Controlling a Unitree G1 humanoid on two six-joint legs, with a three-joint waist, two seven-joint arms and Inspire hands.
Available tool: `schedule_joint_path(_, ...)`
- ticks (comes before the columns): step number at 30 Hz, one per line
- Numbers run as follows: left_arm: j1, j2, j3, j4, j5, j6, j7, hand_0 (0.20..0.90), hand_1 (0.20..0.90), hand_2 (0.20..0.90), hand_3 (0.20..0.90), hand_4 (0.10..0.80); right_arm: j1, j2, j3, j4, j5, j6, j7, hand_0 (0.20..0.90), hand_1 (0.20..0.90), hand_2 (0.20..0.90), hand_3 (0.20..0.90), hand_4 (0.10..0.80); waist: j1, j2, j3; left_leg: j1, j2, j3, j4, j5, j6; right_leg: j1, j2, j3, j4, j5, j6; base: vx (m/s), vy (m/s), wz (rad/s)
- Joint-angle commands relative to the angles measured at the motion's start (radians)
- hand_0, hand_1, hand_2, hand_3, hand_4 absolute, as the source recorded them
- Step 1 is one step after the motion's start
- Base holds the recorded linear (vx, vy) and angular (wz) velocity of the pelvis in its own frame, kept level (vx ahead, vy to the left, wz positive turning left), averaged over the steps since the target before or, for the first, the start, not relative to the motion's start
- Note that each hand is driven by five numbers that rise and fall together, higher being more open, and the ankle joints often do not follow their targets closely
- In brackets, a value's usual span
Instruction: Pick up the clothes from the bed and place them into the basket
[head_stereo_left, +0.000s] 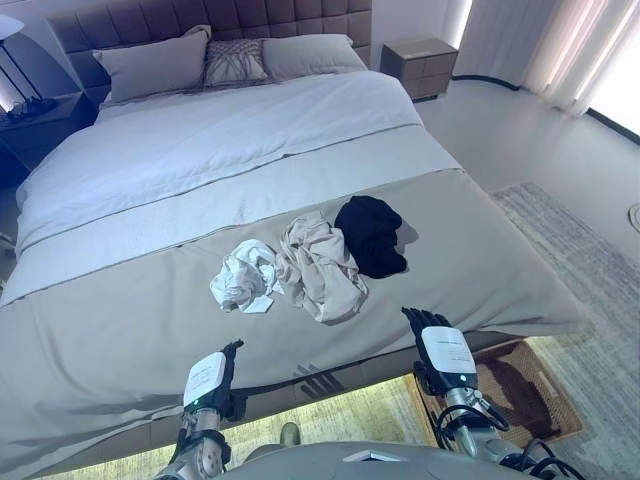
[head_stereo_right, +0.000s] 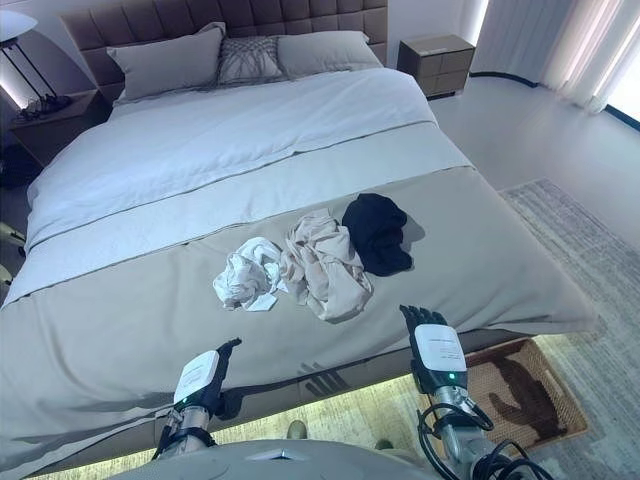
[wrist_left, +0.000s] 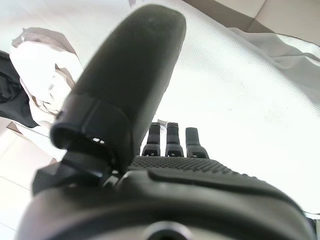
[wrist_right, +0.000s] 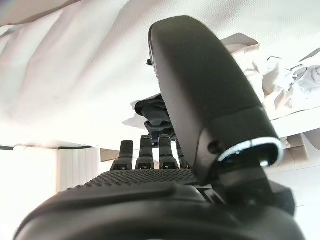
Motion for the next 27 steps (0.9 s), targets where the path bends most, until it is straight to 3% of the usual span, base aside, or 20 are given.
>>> schedule_joint_path(1, -0.111, 0.076, 0.036, -0.056, 0.016, -0.02, 0.108, 0.9, 0.9, 0.9, 0.9, 0.8, -0.108, -0.019, 0.011, -0.08, 0.065, -0.016, -0.083, 0.9, 0.9, 0.9, 0.9, 0.8, 0.036, -0.054, 0.042, 0.06, -0.051, -0.003, 0.007, -0.098, 0.035, -0.018, -0.057, 0.001, 0.055, 0.016, 0.034, 0.061, 0.016, 0.09)
schedule_joint_path(6, -0.097, 0.088, 0.039, -0.101, 0.055, 0.013, 0.183, 0.9, 0.9, 0.9, 0.9, 0.8, -0.15, -0.04, 0.012, -0.112, 0.113, -0.003, -0.051, 0.9, 0.9, 0.9, 0.9, 0.8, 0.067, -0.061, 0.053, 0.053, -0.055, -0.026, 0.007, -0.093, 0.034, -0.016, -0.06, -0.016, 0.053, 0.018, 0.032, 0.088, 0.012, 0.1)
schedule_joint_path(12, -0.142, 0.118, 0.06, -0.2, 0.049, -0.024, 0.203, 0.9, 0.9, 0.9, 0.9, 0.8, -0.253, -0.067, 0.033, -0.169, 0.195, 0.034, -0.033, 0.9, 0.9, 0.9, 0.9, 0.8, 0.103, -0.063, 0.101, 0.015, -0.054, -0.053, 0.019, -0.085, 0.034, -0.057, -0.058, -0.034, 0.098, -0.004, 0.015, 0.024, 0.026, 0.18)
schedule_joint_path(22, -0.397, 0.124, 0.044, -0.286, -0.039, -0.04, 0.276, 0.9, 0.9, 0.9, 0.9, 0.8, -0.638, -0.083, 0.101, -0.157, 0.346, 0.127, -0.034, 0.9, 0.9, 0.9, 0.9, 0.8, 0.129, -0.042, 0.322, -0.205, -0.068, -0.085, 0.085, -0.037, 0.034, -0.287, -0.057, -0.043, 0.225, -0.008, 0.0, -0.215, 0.068, 0.15)
schedule_joint_path(27, -0.462, 0.118, 0.045, -0.303, -0.07, -0.046, 0.293, 0.9, 0.9, 0.9, 0.9, 0.8, -0.712, -0.08, 0.11, -0.16, 0.356, 0.13, -0.027, 0.9, 0.9, 0.9, 0.9, 0.8, 0.132, -0.04, 0.366, -0.264, -0.079, -0.079, 0.115, -0.035, 0.035, -0.34, -0.064, -0.041, 0.246, -0.002, 0.006, -0.1, 0.056, 0.0)
